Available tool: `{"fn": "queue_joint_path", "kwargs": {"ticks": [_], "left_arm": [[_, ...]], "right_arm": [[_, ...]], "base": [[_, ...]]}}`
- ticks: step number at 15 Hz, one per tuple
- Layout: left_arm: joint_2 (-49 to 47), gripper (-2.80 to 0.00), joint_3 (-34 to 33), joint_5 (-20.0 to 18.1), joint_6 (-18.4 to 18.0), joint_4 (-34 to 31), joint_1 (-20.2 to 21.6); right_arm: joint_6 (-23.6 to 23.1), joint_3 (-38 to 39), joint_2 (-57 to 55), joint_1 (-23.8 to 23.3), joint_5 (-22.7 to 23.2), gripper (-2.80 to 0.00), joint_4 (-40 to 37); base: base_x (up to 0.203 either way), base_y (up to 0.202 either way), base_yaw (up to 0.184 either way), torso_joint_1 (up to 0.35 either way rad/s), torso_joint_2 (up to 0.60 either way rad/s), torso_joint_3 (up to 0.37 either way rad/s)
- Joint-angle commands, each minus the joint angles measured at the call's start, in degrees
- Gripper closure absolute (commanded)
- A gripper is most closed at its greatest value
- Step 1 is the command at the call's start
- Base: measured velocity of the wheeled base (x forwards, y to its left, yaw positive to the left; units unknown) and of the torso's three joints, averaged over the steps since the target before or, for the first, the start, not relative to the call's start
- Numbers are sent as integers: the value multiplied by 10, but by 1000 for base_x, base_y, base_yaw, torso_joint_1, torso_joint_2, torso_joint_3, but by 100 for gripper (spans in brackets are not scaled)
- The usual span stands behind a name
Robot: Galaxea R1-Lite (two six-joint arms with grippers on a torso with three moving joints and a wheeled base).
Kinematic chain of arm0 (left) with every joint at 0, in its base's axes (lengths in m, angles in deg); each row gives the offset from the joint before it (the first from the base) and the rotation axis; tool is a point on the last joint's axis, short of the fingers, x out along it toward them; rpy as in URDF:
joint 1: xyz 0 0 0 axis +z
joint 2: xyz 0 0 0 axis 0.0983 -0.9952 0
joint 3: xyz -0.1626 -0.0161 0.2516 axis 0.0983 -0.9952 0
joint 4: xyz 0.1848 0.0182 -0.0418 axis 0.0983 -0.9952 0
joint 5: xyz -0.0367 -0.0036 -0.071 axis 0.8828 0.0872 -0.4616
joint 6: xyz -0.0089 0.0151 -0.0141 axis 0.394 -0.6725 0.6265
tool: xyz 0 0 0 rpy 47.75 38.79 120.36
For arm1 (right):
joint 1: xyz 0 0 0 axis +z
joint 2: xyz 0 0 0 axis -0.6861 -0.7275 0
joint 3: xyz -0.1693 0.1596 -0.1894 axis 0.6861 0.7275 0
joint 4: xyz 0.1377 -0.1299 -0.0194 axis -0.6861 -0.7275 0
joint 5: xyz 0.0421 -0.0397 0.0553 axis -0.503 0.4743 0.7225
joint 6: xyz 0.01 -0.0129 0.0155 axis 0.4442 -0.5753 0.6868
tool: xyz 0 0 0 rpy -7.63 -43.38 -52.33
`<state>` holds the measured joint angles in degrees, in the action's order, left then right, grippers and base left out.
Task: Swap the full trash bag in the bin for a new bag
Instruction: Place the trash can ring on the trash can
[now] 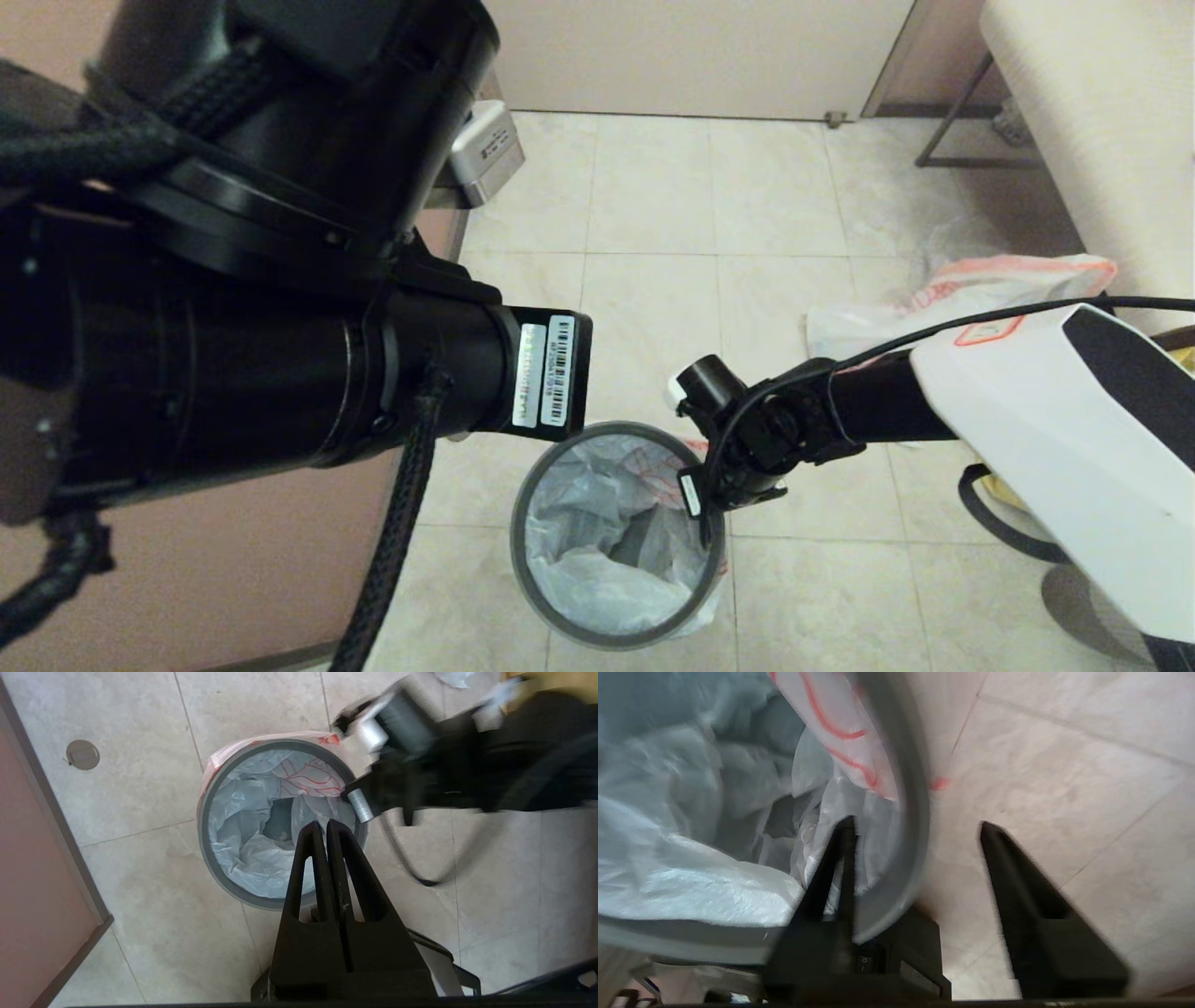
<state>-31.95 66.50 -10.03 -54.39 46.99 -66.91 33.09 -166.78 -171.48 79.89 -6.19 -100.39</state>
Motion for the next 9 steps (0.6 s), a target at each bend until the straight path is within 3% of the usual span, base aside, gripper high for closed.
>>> {"fn": "queue_joint_path", "kwargs": {"ticks": [1,3,6,7,9], "left_arm": [[-1,0,0,2,1,-2,0],[-2,0,-3,-8,-1,-3,2],[-37,0,-8,-57,-17,-3,59],[-52,0,-10,-79,-30,-3,84],[-93,0,-8,-134,-55,1,136]], "right_arm": [[3,21,56,2,1,-280,-2],[6,59,110,1,14,-280,-2],[4,154,180,-17,102,-280,2],[2,167,190,-32,156,0,2],[-12,183,202,-65,277,0,4]], "base": [[0,0,0,0,0,0],[0,0,0,0,0,0],[0,0,0,0,0,0],[0,0,0,0,0,0],[0,0,0,0,0,0]]}}
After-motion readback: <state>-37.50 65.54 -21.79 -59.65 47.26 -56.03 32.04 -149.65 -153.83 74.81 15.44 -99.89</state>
